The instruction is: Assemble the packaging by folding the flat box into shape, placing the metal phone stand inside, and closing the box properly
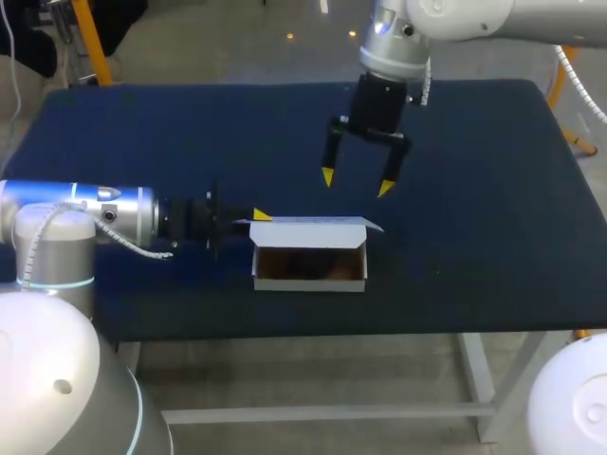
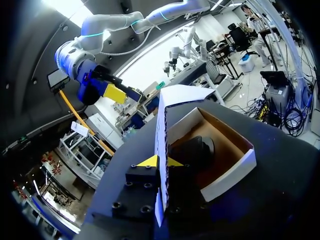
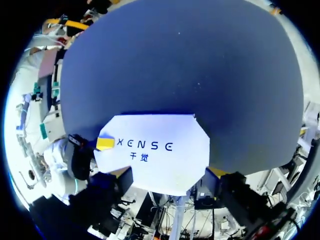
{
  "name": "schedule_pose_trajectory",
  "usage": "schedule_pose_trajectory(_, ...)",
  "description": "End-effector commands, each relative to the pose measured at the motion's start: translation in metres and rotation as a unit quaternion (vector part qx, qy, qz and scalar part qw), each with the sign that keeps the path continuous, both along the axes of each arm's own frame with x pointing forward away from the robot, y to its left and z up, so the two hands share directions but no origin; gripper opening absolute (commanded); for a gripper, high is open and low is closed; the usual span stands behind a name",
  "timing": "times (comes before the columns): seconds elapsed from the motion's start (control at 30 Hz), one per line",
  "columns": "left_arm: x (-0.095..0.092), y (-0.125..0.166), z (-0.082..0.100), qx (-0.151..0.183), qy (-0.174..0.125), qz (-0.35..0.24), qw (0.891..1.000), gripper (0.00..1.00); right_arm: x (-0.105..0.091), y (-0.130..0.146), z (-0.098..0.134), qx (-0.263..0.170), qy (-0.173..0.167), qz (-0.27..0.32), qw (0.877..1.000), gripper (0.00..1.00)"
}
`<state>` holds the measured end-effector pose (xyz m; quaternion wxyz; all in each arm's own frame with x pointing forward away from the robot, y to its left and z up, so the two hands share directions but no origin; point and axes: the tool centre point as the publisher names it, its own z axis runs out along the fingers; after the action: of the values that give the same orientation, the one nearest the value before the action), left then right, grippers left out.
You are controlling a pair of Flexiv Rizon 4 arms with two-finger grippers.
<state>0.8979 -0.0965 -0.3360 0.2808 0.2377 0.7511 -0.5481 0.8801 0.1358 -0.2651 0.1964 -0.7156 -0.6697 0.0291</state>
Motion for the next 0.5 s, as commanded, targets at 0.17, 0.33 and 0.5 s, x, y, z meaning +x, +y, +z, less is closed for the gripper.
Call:
schedule_pose_trajectory(0.17, -0.006, 0.000, -0.008, 0.015, -0.023, 0.002, 1.000, 0.00, -0.003, -0.004, -0.016, 0.015, 0.058, -0.003, 0.998, 0.78)
schedule_pose_trajectory(0.33, -0.007, 0.000, -0.011, 0.015, -0.038, 0.008, 0.999, 0.00, -0.009, -0.005, -0.024, 0.017, 0.071, 0.000, 0.997, 0.50)
schedule_pose_trajectory(0.5, -0.009, 0.001, -0.011, 0.008, -0.052, 0.019, 0.998, 0.00, -0.014, -0.006, -0.031, 0.019, 0.081, 0.004, 0.997, 0.49)
